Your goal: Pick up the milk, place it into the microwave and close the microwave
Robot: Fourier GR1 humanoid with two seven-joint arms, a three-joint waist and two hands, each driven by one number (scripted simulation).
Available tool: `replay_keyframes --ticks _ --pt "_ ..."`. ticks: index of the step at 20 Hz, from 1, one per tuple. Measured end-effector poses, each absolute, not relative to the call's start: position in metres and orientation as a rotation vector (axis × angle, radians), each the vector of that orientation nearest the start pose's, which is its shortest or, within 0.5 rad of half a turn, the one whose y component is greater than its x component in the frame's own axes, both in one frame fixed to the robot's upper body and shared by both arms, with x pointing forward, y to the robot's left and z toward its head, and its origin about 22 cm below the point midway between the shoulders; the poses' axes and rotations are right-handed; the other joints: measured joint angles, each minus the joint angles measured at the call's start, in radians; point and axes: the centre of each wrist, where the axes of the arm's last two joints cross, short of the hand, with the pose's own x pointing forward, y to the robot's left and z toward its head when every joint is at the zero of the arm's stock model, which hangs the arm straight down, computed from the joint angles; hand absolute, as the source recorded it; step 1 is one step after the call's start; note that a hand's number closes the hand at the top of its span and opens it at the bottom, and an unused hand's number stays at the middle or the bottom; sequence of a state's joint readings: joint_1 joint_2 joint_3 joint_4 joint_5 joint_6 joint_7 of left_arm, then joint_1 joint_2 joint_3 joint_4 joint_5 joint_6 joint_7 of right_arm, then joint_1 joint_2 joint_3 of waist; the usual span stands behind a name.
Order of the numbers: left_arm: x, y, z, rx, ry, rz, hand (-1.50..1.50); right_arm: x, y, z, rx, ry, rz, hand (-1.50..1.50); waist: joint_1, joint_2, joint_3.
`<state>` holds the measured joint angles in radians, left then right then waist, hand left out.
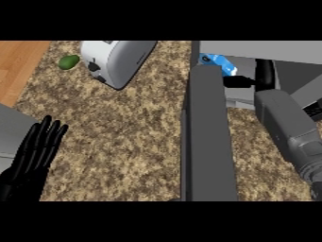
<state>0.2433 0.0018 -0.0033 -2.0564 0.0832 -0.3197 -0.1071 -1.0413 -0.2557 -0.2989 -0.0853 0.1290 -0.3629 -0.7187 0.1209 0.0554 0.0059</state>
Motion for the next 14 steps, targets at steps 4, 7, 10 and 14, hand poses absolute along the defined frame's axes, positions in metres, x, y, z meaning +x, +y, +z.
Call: replay_keyframes --ticks 4,7,10,14 --pt "0.177 0.242 0.064 -0.224 -1.928 -0.183 -1.5 0.424 -0.249 0.008 -0.457 -1.817 0.126 -1.5 -0.017 -0.007 -0.001" --pt "0.18 0.237 0.063 -0.239 -1.918 -0.194 -1.5 0.419 -0.245 -0.001 -0.411 -1.823 0.121 -1.5 -0.026 -0.011 -0.001" --pt "0.182 0.232 0.058 -0.261 -1.901 -0.213 -1.5 0.412 -0.244 -0.013 -0.35 -1.826 0.112 -1.5 -0.036 -0.016 -0.001" --pt "0.187 0.229 0.052 -0.3 -1.87 -0.242 -1.5 0.403 -0.238 -0.028 -0.253 -1.839 0.095 -1.5 -0.052 -0.023 -0.002"
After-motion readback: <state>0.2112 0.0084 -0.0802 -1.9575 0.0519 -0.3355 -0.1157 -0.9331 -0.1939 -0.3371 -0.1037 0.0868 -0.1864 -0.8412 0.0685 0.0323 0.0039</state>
